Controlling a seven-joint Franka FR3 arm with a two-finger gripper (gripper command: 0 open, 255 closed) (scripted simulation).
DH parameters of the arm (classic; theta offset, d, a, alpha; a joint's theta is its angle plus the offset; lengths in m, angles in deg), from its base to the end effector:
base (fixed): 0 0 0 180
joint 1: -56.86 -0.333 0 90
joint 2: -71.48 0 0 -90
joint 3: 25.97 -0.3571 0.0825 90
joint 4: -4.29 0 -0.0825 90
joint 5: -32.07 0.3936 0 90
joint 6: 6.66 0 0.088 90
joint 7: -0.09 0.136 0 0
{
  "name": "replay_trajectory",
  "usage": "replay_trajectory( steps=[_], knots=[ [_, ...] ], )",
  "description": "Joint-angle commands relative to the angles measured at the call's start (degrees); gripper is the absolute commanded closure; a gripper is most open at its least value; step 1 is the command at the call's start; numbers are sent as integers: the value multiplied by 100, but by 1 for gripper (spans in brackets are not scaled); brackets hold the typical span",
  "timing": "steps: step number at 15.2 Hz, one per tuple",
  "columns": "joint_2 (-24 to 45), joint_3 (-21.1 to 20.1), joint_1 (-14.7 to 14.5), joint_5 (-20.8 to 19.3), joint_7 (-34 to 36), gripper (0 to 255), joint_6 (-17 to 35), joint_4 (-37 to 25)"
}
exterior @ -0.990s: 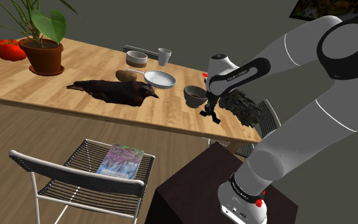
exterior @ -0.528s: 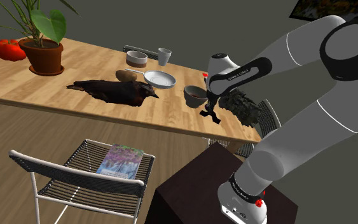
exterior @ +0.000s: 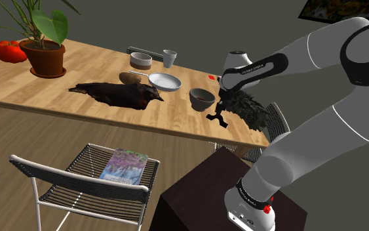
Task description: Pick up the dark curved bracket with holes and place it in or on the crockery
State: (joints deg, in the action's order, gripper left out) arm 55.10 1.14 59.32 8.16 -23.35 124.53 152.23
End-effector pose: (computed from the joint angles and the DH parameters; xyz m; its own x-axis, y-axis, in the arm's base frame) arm 0.3573 -0.2182 0.3508 0.9773 0.1818 -0.1088 0.1965 -0.9699 0.1437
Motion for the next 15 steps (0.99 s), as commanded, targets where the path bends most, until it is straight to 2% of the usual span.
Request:
replay_trajectory(
  steps=[1, 8, 15],
  knots=[
    [-91, 617, -113, 904, -1356, 0, -70, -175],
    [417, 820, -214, 1063, -1505, 0, 653, 66],
    [417, 818, -212, 1063, -1505, 0, 653, 66]
  ],
)
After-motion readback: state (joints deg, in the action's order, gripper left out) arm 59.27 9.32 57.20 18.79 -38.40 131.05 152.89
